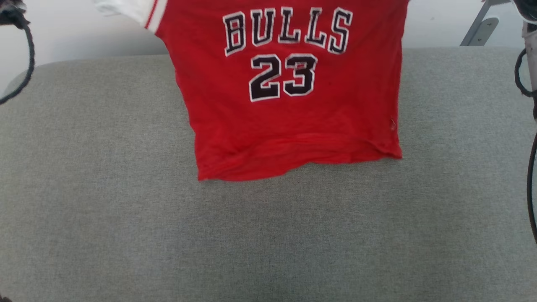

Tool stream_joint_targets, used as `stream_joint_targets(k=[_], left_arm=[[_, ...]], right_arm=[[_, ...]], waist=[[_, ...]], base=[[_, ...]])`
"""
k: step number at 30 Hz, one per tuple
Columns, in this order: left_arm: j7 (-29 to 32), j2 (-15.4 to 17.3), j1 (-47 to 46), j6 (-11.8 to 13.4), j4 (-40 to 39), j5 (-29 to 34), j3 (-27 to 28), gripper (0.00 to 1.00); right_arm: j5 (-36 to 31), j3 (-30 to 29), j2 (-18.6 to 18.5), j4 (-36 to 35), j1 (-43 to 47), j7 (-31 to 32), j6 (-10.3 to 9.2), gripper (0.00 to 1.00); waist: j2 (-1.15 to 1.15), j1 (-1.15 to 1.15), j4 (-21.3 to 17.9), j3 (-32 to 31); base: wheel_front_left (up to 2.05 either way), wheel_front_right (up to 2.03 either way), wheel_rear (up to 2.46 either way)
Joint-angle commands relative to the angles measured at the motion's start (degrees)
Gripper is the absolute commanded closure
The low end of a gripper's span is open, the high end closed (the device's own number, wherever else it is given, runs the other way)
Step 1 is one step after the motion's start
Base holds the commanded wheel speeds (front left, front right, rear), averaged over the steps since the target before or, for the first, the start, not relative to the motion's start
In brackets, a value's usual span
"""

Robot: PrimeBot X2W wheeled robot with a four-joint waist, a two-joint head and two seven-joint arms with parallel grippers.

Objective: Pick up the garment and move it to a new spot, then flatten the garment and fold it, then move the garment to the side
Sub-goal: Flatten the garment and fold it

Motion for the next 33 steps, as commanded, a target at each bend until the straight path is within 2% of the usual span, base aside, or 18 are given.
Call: stream_joint_targets(k=[1, 9, 13, 18, 23, 24, 27, 30, 33], left_arm=[[-0.9, 0.0, -1.2, -0.5, 0.8, 0.7, 0.4, 1.0], [-3.9, -1.1, -4.2, -0.1, 4.6, 1.5, 0.4, 1.0], [-8.0, -2.7, -7.0, 0.0, 6.3, 3.1, 0.2, 1.0], [-16.3, -4.6, -12.1, -0.3, 8.9, 6.0, 0.1, 1.0], [-27.8, -6.3, -17.9, -0.2, 11.3, 9.5, 0.0, 1.0], [-27.8, -6.3, -17.9, -0.2, 11.3, 9.5, 0.0, 1.0], [-35.6, -7.1, -21.0, -0.1, 12.3, 11.3, 0.4, 1.0], [-41.6, -7.9, -22.7, -1.4, 13.4, 11.9, 1.0, 1.0], [-43.4, -8.2, -21.6, -2.7, 15.0, 12.0, 1.1, 1.0]], right_arm=[[-0.3, 0.4, 0.2, 0.5, -1.3, -1.1, -0.02, 1.0], [-1.1, 2.6, 1.0, 4.7, -4.9, -4.2, -0.02, 1.0], [-4.1, 3.7, 1.0, 7.4, -8.3, -8.7, -0.02, 1.0], [-9.3, 4.4, 1.1, 11.5, -13.8, -18.2, -0.02, 1.0], [-17.1, 4.3, 1.0, 14.9, -19.4, -33.0, -0.02, 1.0], [-17.1, 4.3, 1.0, 14.9, -19.4, -33.0, -0.02, 1.0], [-22.3, 3.5, 0.8, 16.9, -22.4, -41.3, -0.02, 1.0], [-27.9, 2.7, 0.3, 16.6, -24.1, -44.3, -0.02, 1.0], [-31.4, 1.8, 1.0, 15.9, -22.3, -44.7, -0.02, 1.0]], waist=[[0.0, 0.0, 0.1, 0.2], [0.0, 0.0, 0.6, 2.1], [0.0, 0.0, 1.0, 5.0], [0.0, 0.0, 1.7, 9.7], [0.0, 0.0, 2.4, 13.7], [0.0, 0.0, 2.4, 13.7], [0.0, 0.0, 3.0, 15.5], [0.0, 0.0, 3.8, 16.9], [0.0, 0.0, 4.5, 17.7]], base=[[0.0, 0.0, 0.0], [0.0, 0.0, 0.0], [0.0, 0.0, 0.0], [0.0, 0.0, 0.0], [0.0, 0.0, 0.0], [0.0, 0.0, 0.0], [0.0, 0.0, 0.0], [0.0, 0.0, 0.0], [0.0, 0.0, 0.0]])
